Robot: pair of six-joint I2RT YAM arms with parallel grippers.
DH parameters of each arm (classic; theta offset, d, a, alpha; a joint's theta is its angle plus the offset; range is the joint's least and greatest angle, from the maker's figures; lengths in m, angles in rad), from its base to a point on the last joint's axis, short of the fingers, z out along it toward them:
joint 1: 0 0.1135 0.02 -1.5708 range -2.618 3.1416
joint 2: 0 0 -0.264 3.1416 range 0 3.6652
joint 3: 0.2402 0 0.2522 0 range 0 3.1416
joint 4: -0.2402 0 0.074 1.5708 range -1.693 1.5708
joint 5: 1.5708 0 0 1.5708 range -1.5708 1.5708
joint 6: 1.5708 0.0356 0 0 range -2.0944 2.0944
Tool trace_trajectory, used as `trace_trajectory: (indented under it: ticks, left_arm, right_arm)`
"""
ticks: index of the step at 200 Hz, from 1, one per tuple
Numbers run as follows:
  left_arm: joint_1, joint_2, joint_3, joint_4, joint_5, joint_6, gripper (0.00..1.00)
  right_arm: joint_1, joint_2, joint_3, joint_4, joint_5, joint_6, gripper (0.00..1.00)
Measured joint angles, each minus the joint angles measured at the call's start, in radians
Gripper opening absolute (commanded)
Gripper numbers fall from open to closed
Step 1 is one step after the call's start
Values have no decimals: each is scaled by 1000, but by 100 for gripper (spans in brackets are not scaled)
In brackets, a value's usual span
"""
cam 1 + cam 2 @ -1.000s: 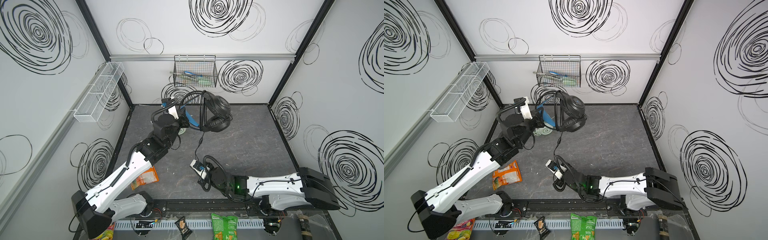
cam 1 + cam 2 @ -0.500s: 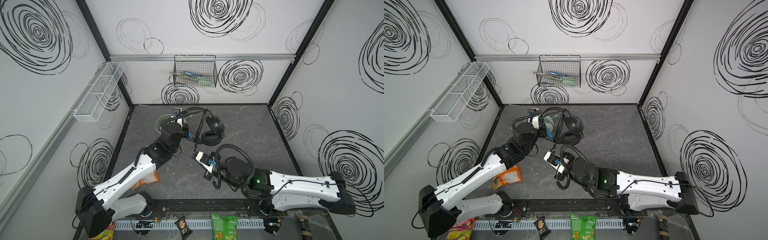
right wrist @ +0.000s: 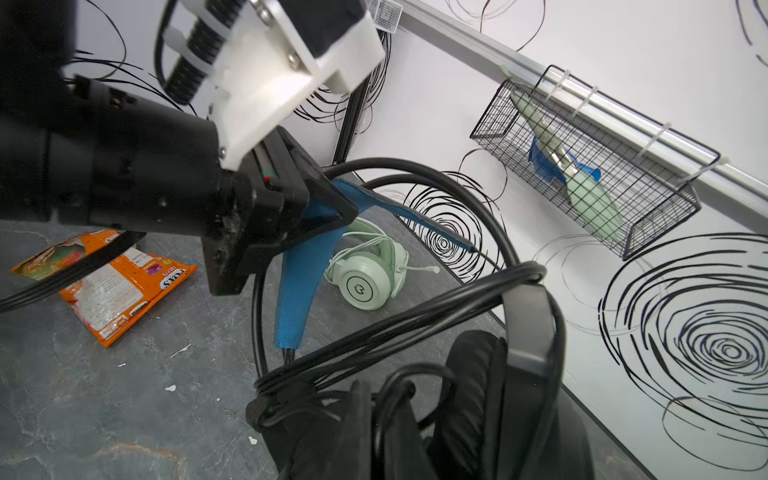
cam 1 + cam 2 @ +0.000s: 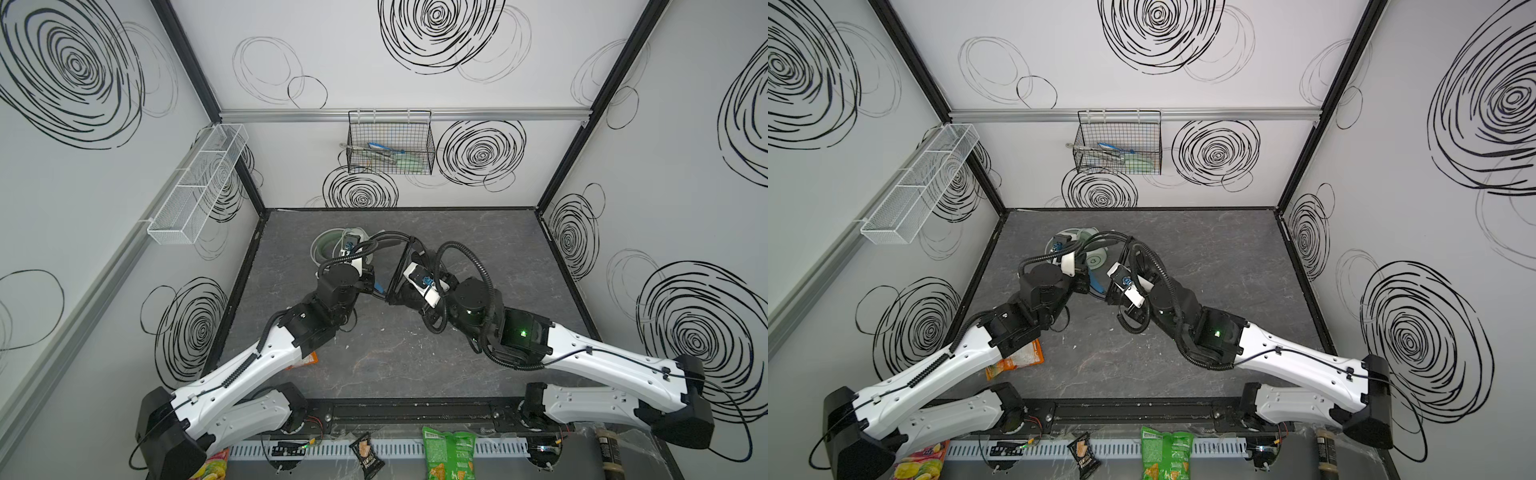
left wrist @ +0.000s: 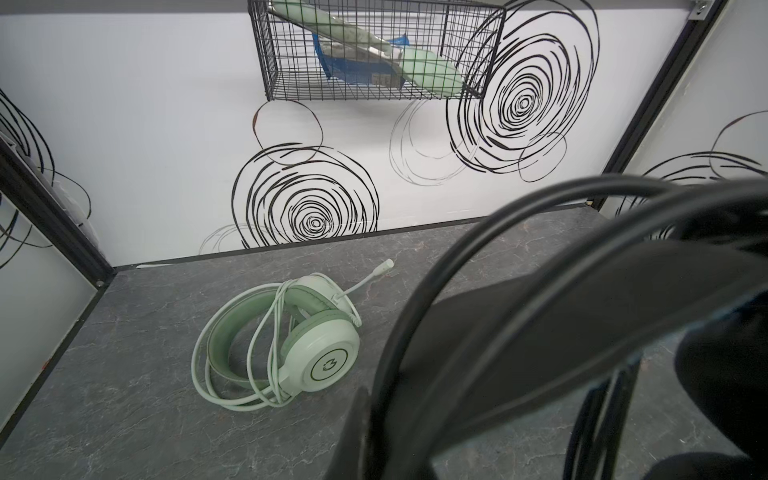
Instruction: Wrap the headphones
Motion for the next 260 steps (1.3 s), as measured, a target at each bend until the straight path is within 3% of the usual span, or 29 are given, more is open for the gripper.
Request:
trace_trajectory:
  ticks: [62, 132, 160, 218, 260]
  left_arm:
    - [-1, -17, -24, -64, 8, -29, 0]
    - [-3, -19, -31, -95, 88, -162, 0]
    - [-10, -20, -47, -94, 105, -214, 0]
    - [-16, -33, -70, -92, 140, -287, 0]
    - [26, -30, -93, -70, 252, -306, 0]
  right_arm:
    - [-86, 136, 2, 2, -23, 36, 0]
    - [-157, 242, 55, 22, -95, 65, 0]
    - [-165, 269, 73, 21, -98, 64, 9]
    - [-174, 270, 67, 32, -87, 53, 37]
    - [-161, 214, 6, 55, -85, 48, 41]
